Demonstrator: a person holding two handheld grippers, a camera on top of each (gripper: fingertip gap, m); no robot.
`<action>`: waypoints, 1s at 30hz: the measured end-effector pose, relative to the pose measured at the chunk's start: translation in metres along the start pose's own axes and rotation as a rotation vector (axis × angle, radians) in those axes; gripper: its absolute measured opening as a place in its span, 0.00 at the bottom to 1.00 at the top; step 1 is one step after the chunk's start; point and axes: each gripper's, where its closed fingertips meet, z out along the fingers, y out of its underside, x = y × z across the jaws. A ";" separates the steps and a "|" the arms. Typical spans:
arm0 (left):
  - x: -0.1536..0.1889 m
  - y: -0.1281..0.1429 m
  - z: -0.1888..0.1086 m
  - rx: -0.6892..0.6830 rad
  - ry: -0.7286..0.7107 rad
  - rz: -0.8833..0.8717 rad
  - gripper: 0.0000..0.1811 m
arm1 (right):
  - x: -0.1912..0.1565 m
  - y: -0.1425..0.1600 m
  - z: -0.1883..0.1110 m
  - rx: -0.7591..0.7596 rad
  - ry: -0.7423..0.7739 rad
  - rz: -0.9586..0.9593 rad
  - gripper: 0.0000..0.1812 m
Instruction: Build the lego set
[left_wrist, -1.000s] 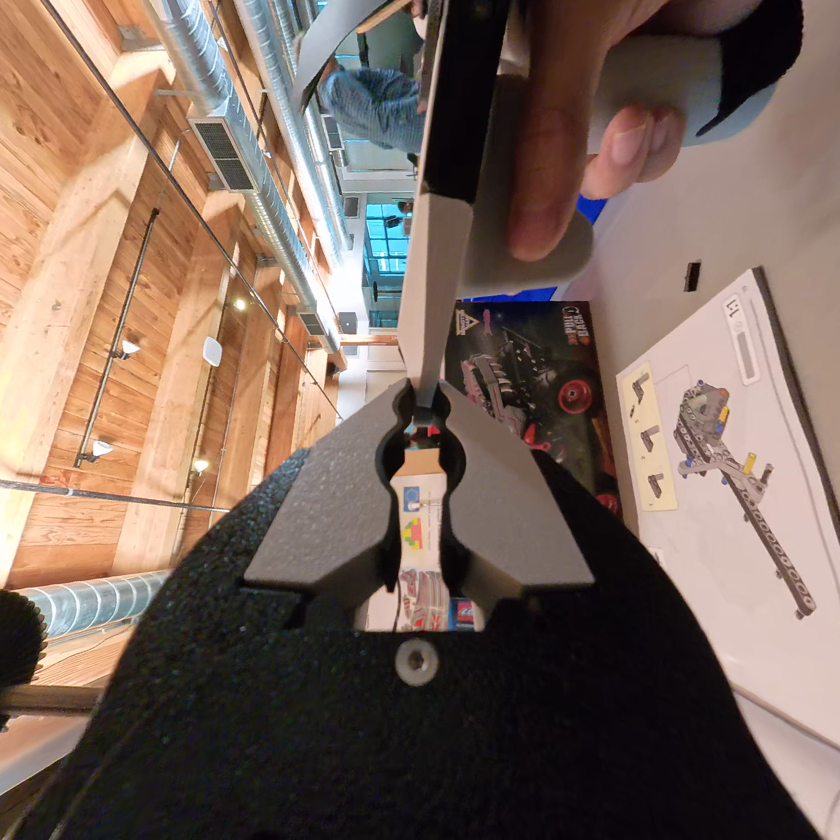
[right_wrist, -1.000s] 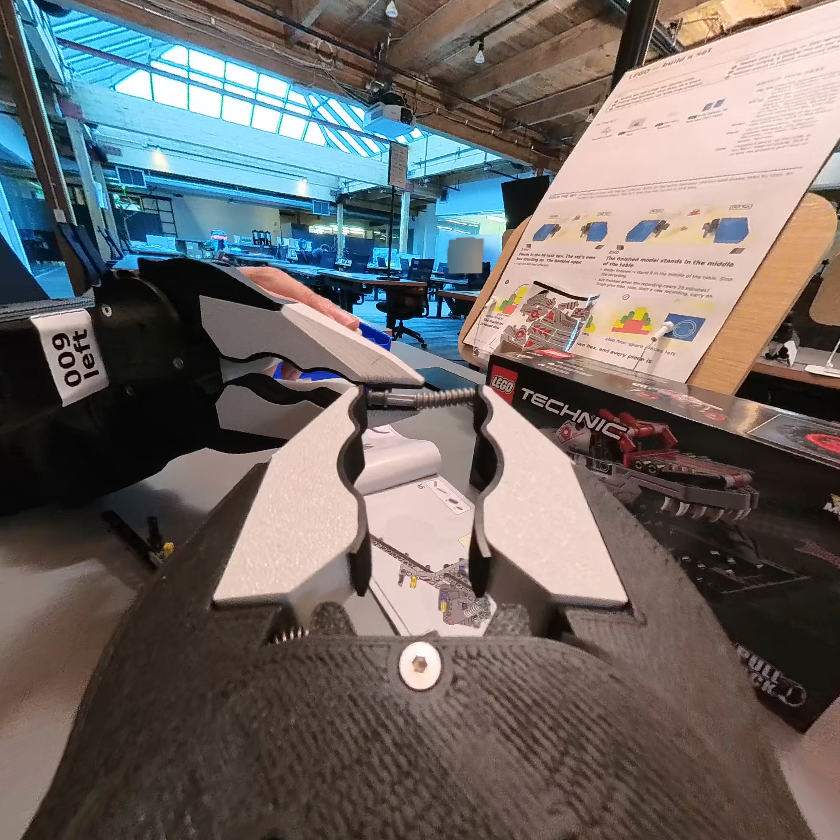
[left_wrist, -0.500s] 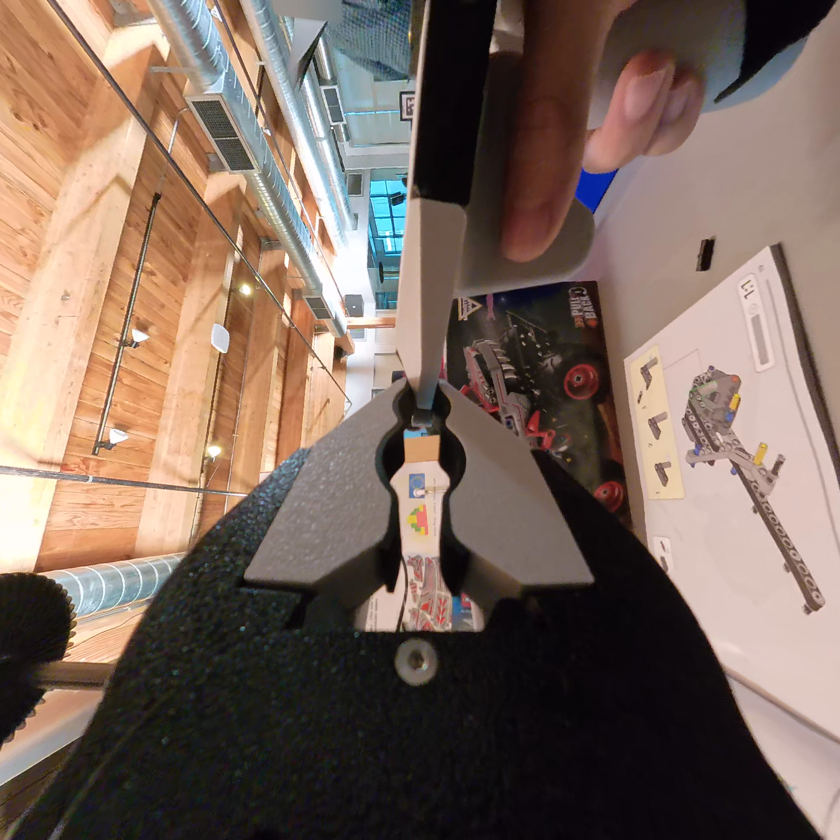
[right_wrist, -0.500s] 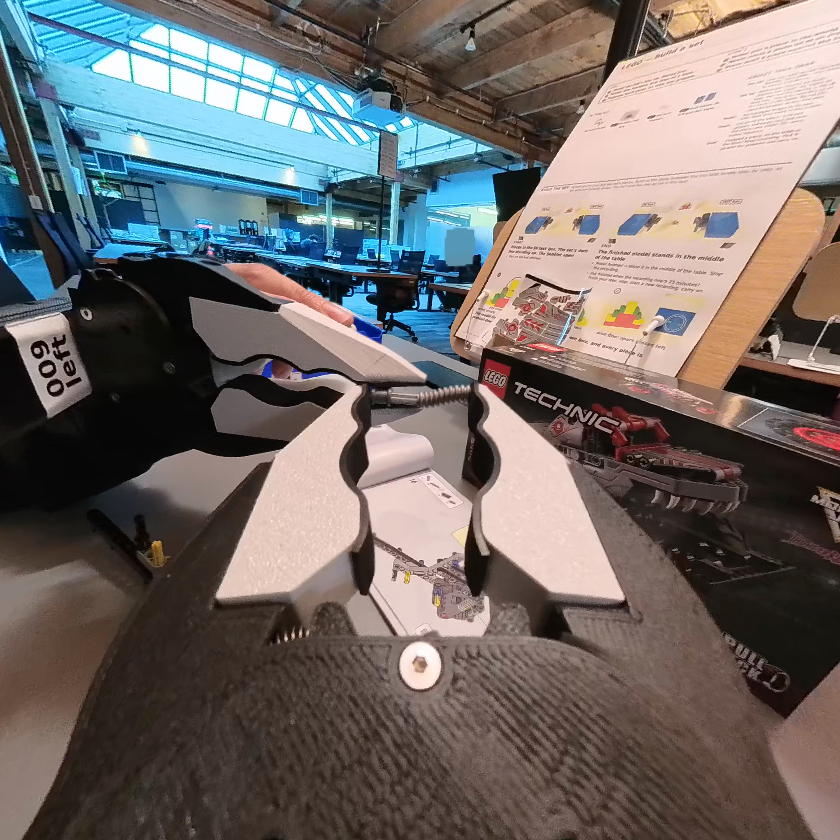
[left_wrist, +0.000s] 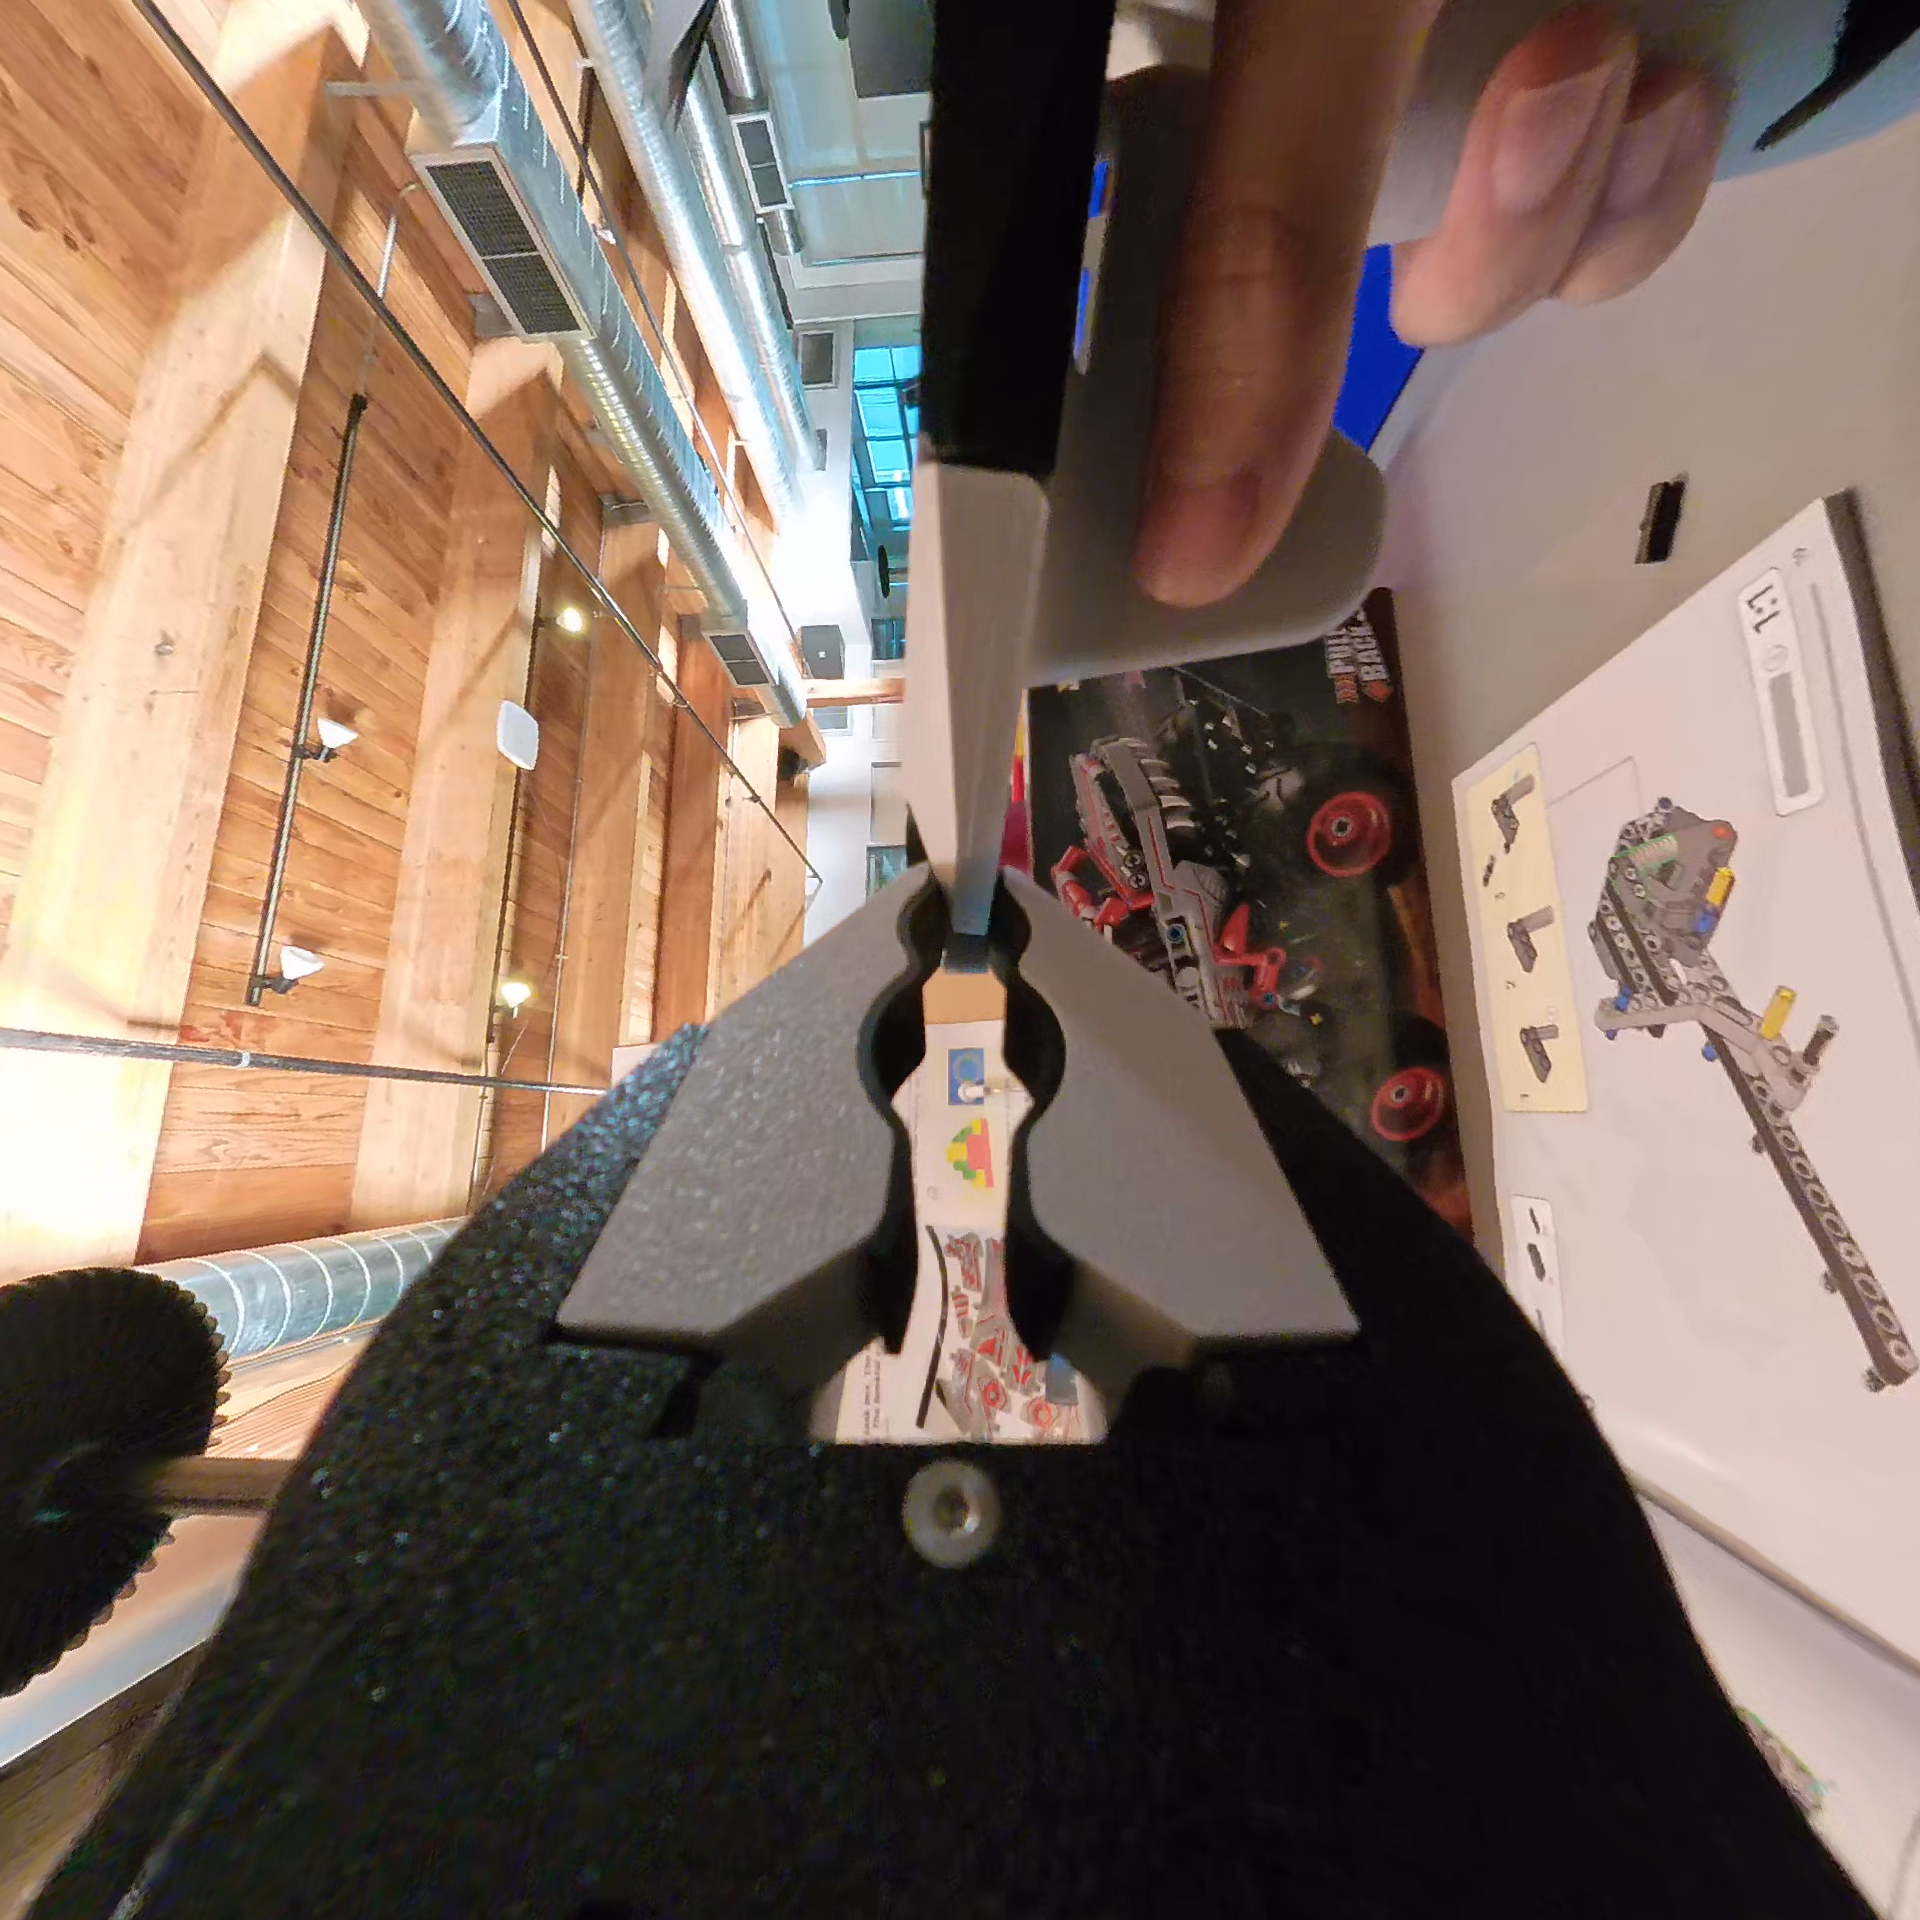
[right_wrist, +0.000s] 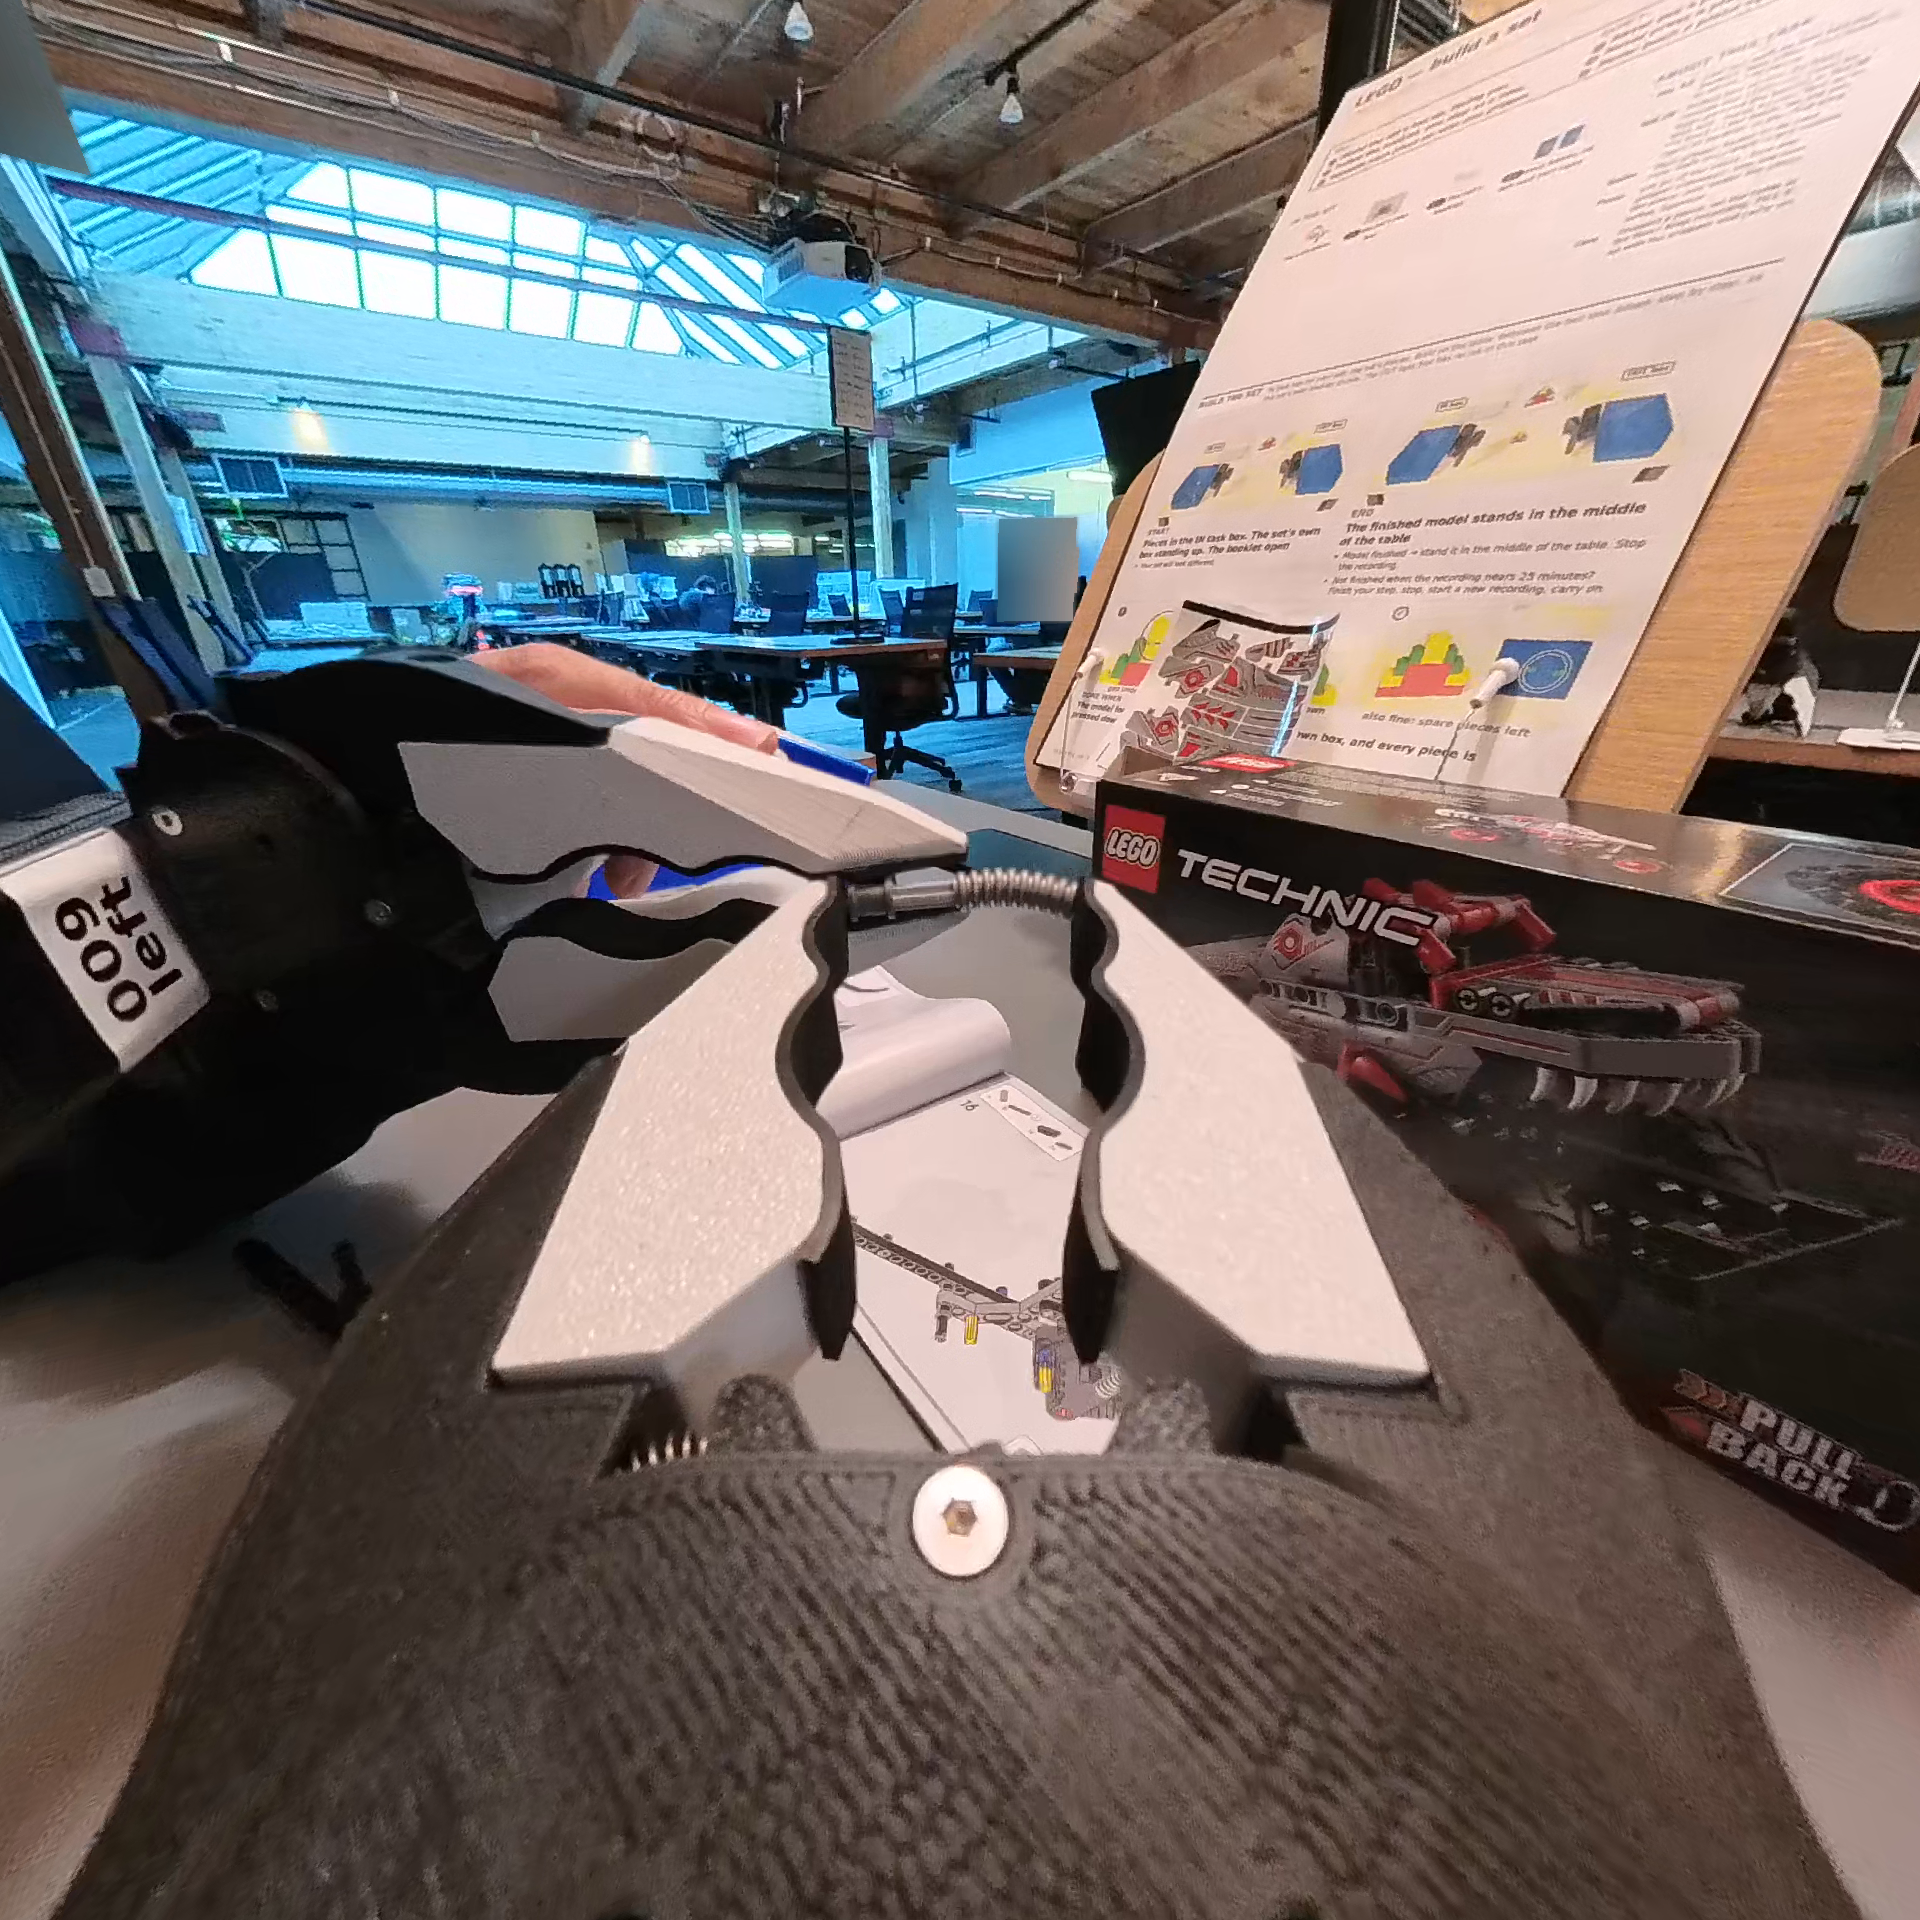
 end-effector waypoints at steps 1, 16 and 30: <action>0.000 0.000 0.000 0.001 0.002 -0.004 0.03 | 0.000 0.001 0.000 -0.004 0.005 -0.006 0.24; 0.002 0.005 0.000 0.029 0.060 -0.104 0.02 | -0.005 0.002 -0.007 -0.025 -0.074 -0.077 0.07; 0.027 0.022 0.006 -0.008 0.211 -0.146 0.02 | 0.105 0.016 -0.134 -0.543 0.301 -0.350 0.16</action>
